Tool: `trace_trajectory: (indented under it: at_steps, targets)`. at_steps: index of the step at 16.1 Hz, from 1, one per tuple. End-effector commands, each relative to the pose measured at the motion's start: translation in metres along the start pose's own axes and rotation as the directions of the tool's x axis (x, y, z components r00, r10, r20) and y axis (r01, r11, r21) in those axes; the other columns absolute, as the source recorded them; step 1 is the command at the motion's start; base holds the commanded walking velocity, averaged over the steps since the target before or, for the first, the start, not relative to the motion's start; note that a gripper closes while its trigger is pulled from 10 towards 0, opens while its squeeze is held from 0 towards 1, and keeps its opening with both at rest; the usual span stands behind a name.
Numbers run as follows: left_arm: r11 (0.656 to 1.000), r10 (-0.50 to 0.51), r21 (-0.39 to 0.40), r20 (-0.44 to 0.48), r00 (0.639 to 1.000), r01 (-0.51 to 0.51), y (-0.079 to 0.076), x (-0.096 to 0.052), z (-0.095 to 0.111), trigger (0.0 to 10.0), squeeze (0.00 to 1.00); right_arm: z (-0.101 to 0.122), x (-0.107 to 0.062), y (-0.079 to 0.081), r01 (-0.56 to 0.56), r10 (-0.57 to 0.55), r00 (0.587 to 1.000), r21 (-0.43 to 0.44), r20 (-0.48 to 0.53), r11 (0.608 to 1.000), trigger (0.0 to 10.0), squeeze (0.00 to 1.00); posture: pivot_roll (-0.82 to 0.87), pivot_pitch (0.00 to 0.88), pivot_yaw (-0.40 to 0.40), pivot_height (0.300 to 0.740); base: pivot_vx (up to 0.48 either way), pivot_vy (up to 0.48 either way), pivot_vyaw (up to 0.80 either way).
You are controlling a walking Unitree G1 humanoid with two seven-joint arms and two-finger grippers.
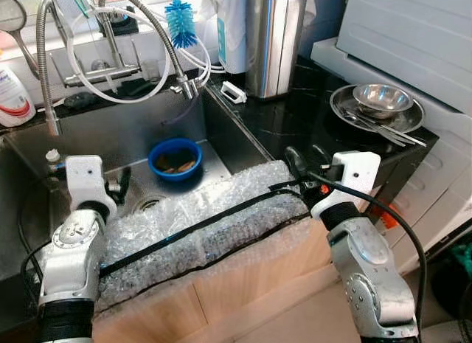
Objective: Kitchen organization
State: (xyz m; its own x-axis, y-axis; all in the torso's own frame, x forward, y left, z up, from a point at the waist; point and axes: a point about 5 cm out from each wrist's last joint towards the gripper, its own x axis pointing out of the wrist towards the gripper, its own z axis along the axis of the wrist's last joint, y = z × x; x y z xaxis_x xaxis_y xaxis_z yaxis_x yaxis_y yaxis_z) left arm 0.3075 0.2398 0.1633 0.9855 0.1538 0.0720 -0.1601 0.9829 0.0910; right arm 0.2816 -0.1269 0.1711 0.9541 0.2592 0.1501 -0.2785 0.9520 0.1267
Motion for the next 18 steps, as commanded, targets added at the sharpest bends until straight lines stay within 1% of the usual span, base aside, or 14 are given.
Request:
trace_trajectory:
  at_steps: [1,2,3,4,5,6,7,8,9,10,12,14,16,18]
  targets:
    - [0.999,0.035,0.019,0.160,0.986,-0.039,0.005,-0.004,0.027,10.0,0.00,0.004,0.004,0.001,0.008,-0.008,1.000,-0.001,0.018,1.000,10.0,0.00,-0.06,0.001,0.018,0.740,0.000,0.000,0.00]
    - [0.998,0.004,0.061,0.229,0.973,-0.018,0.003,-0.011,0.038,10.0,0.00,0.007,0.004,0.000,0.011,-0.011,0.999,-0.012,0.033,1.000,10.0,0.00,-0.06,0.000,0.016,0.740,0.000,0.000,0.00]
    - [0.997,-0.015,0.083,0.267,0.964,-0.007,0.003,-0.016,0.043,10.0,0.00,0.008,0.005,-0.001,0.013,-0.012,0.999,-0.020,0.041,1.000,10.0,0.00,-0.06,0.002,0.016,0.740,0.000,0.000,0.00]
    - [0.996,-0.016,0.088,0.287,0.958,-0.010,0.004,-0.019,0.045,10.0,0.00,0.009,0.005,-0.002,0.017,-0.016,0.999,-0.021,0.046,1.000,10.0,0.00,-0.06,0.002,0.015,0.740,0.000,0.000,0.00]
    - [0.994,-0.015,0.105,0.305,0.952,-0.019,0.008,-0.026,0.048,10.0,0.00,0.010,0.004,-0.004,0.029,-0.028,0.998,-0.025,0.053,0.999,10.0,0.00,-0.06,0.002,0.014,0.740,0.000,0.000,0.00]
    - [0.994,-0.010,0.110,0.318,0.948,-0.026,0.012,-0.034,0.048,10.0,0.00,0.012,0.004,-0.006,0.039,-0.037,0.997,-0.027,0.061,0.999,10.0,0.00,-0.06,0.000,0.014,0.740,0.000,0.000,0.00]
    - [0.993,-0.014,0.119,0.306,0.952,-0.024,0.014,-0.042,0.044,10.0,0.00,0.013,0.003,-0.008,0.046,-0.044,0.997,-0.029,0.066,0.998,10.0,0.00,-0.06,0.000,0.012,0.740,0.000,0.000,0.00]
    - [0.992,-0.012,0.125,0.291,0.957,-0.026,0.015,-0.045,0.040,10.0,0.00,0.013,0.003,-0.009,0.052,-0.050,0.996,-0.032,0.070,0.998,10.0,0.00,-0.05,0.000,0.011,0.740,0.000,0.000,0.00]
    - [0.992,-0.008,0.126,0.268,0.963,-0.027,0.017,-0.052,0.033,10.0,0.00,0.015,0.004,-0.011,0.064,-0.062,0.995,-0.028,0.081,0.998,10.0,0.00,-0.05,0.000,0.010,0.740,0.000,0.000,0.00]
    - [0.991,-0.015,0.134,0.258,0.966,-0.021,0.015,-0.054,0.029,10.0,0.00,0.017,0.005,-0.013,0.066,-0.063,0.994,-0.027,0.089,0.997,10.0,0.00,-0.05,0.002,0.005,0.740,0.000,0.000,0.00]
    - [0.994,-0.026,0.111,0.272,0.962,-0.005,0.005,-0.052,0.031,10.0,0.00,0.018,0.006,-0.013,0.068,-0.065,0.994,-0.032,0.093,0.997,10.0,0.00,-0.05,0.003,0.004,0.740,0.000,0.000,0.00]
    - [0.996,-0.026,0.093,0.278,0.960,0.000,0.002,-0.050,0.033,10.0,0.00,0.018,0.006,-0.014,0.070,-0.067,0.993,-0.033,0.093,0.997,10.0,0.00,-0.06,0.003,0.006,0.740,0.000,0.000,0.00]
    - [0.998,-0.054,0.056,0.283,0.958,0.040,-0.010,-0.046,0.034,10.0,0.00,0.019,0.006,-0.015,0.078,-0.074,0.993,-0.037,0.096,0.996,10.0,0.00,-0.06,0.000,0.008,0.740,0.000,0.000,0.00]
    - [0.995,-0.092,0.063,0.283,0.955,0.077,-0.020,-0.045,0.033,10.0,0.00,0.020,0.007,-0.015,0.071,-0.065,0.993,-0.051,0.103,0.996,10.0,0.00,-0.07,0.000,0.009,0.740,0.000,0.000,0.00]
